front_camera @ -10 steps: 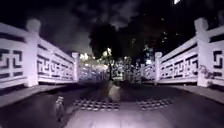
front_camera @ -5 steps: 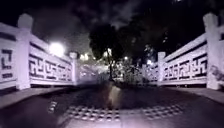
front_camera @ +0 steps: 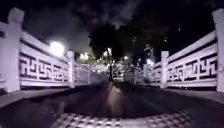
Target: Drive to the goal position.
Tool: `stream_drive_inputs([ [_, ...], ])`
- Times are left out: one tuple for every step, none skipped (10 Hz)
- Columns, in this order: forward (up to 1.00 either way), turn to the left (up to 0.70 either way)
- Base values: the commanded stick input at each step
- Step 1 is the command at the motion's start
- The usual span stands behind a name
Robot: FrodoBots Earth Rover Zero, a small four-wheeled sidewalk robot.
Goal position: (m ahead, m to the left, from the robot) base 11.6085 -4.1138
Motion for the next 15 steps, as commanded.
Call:
stream_drive_inputs([
  [0.45,0.0],
  [0.45,0.0],
  [0.45,0.0],
  [0.45,0.0],
  [0.45,0.0],
  [0.45,0.0],
  [0.45,0.0],
  [0.45,0.0],
  [0.45,0.0],
  [0.45,0.0],
  [0.45,0.0],
  [0.45,0.0],
  [0.45,0.0],
  [0.45,0.0],
  [0.45,0.0],
])
